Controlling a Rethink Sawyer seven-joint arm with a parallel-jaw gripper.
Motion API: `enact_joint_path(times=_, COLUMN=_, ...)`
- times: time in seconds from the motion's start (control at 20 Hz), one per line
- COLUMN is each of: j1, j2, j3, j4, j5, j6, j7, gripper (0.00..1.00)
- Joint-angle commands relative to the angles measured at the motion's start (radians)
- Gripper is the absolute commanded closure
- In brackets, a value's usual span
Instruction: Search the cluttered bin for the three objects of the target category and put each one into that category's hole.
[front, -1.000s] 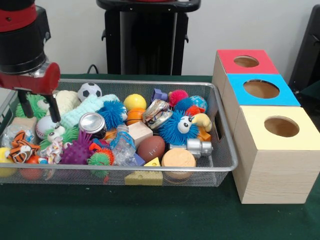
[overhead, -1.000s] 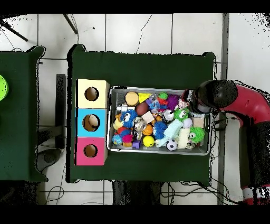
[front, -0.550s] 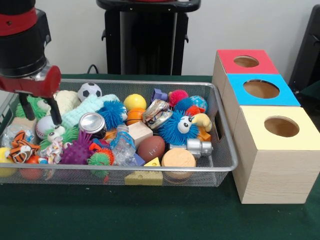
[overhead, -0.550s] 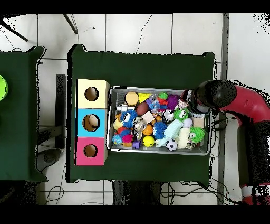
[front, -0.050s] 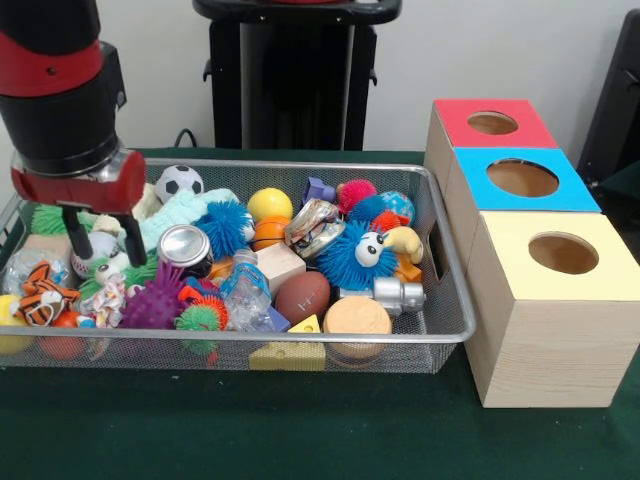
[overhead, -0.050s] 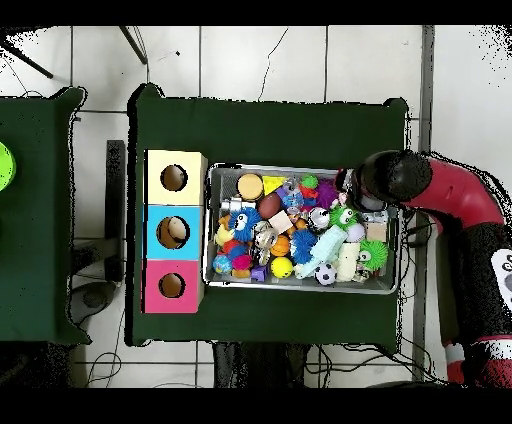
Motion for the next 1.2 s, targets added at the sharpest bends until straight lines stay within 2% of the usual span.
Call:
enact_joint_path(times=0.05, j1=0.002, j2=0.085, j3=0.005, j4=-0.034, j5=-0.027, j6=-0.072, j7=-0.036, gripper=0.00)
enact_joint_path(times=0.5, j1=-0.008, j2=0.141, j3=0.027, j4=-0.134, j5=-0.036, j6=-0.030, j7=-0.123, gripper=0.00)
enact_joint_path(times=0.85, j1=-0.032, j2=0.070, j3=0.029, j4=-0.199, j5=-0.041, j6=0.183, j7=-0.281, gripper=0.00)
enact_joint_path(times=1.1, j1=-0.035, j2=0.078, j3=0.040, j4=-0.198, j5=-0.041, j6=0.181, j7=-0.280, gripper=0.00)
enact_joint_path(times=1.2, j1=-0.030, j2=0.071, j3=0.041, j4=-0.169, j5=-0.037, j6=0.166, j7=-0.256, gripper=0.00)
